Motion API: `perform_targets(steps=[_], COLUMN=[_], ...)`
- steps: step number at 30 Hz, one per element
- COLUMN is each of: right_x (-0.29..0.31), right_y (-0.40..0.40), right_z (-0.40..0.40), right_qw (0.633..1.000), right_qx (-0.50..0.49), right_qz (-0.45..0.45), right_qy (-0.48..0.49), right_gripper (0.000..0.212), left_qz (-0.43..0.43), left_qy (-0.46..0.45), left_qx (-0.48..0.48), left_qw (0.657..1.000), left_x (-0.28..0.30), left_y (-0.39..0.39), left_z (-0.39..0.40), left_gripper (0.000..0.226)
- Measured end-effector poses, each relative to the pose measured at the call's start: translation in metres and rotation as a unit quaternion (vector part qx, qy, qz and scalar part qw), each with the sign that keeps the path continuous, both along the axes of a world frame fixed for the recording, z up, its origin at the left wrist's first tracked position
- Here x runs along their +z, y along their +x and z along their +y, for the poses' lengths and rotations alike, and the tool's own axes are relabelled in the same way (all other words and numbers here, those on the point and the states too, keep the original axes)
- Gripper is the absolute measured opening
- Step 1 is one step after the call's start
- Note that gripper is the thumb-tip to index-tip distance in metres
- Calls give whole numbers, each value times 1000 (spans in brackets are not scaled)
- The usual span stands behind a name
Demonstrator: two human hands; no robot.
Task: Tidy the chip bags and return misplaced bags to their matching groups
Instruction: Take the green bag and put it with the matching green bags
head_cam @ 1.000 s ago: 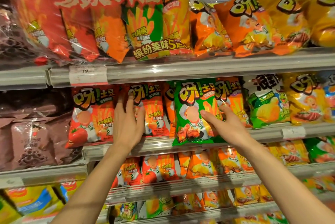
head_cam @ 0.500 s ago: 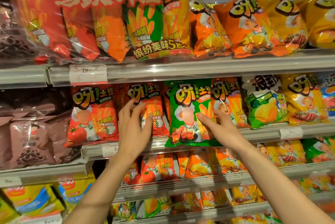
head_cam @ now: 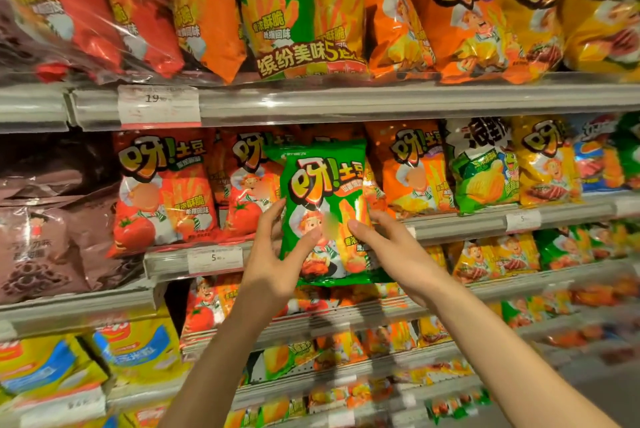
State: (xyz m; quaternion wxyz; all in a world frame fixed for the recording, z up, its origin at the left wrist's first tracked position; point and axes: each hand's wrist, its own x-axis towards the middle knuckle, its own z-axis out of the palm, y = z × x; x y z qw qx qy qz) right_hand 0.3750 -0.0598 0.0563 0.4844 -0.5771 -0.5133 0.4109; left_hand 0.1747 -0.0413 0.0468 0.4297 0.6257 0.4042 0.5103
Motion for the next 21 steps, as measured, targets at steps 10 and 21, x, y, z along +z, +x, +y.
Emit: perform_targets(steps=[10,21], right_x=[-12,-21], right_y=[49,229], right_z=[-64,-154], right_qw=[996,988], right_qx=[-80,-100], right_qz=[45,117], right_qy=[-1,25], right_gripper=[42,58], left_qz=[-56,-51], left_qy=[-5,-30], left_qx=[-56,-89], left_qw=[997,994], left_x=[-19,-15], left_y=[52,237], left_z=[-35,-109], left_gripper=[62,63])
